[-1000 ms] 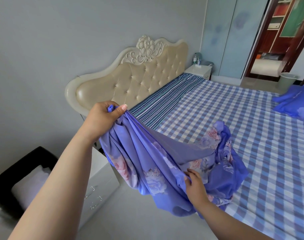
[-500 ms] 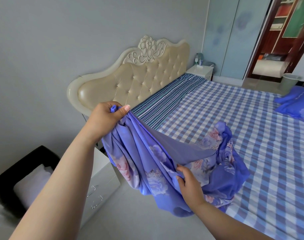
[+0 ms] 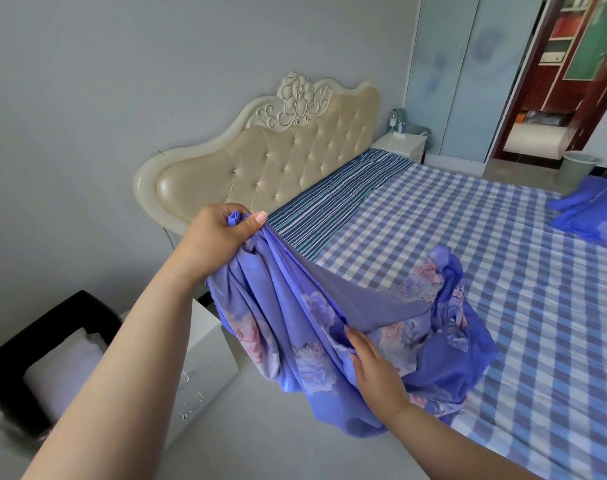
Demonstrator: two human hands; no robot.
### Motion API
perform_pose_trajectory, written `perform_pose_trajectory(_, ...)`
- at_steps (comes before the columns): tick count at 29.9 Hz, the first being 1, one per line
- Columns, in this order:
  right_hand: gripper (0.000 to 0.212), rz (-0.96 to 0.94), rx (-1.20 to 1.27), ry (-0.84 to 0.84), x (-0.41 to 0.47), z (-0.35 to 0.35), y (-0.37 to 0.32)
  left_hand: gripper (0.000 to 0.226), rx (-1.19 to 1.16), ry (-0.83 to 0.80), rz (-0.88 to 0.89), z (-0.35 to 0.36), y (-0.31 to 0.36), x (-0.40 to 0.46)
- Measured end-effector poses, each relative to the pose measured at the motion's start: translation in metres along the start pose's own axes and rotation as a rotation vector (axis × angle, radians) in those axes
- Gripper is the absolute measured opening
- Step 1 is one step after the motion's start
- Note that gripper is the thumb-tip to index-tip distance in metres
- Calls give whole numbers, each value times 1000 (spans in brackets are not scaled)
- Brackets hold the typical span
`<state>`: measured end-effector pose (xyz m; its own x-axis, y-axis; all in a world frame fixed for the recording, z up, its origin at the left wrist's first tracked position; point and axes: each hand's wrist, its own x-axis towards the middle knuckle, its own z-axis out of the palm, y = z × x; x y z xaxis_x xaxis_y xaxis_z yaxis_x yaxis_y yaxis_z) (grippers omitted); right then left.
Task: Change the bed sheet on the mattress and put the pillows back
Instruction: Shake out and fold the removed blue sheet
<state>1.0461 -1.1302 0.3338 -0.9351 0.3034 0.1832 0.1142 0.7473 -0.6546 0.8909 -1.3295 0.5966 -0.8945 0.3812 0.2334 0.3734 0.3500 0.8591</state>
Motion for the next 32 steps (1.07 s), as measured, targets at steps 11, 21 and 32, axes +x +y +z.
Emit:
perform_pose_trajectory(11, 31, 225, 145, -192, 12, 11, 13, 34, 14, 101, 54, -9, 0, -2)
perform_pose_trajectory(21, 39, 384, -90, -56, 34, 1, 13, 32, -51, 556, 7, -51, -17, 16)
perform_pose_trajectory(32, 20, 376, 16, 291, 34, -107, 40, 31, 245, 431, -229, -50, -114, 4)
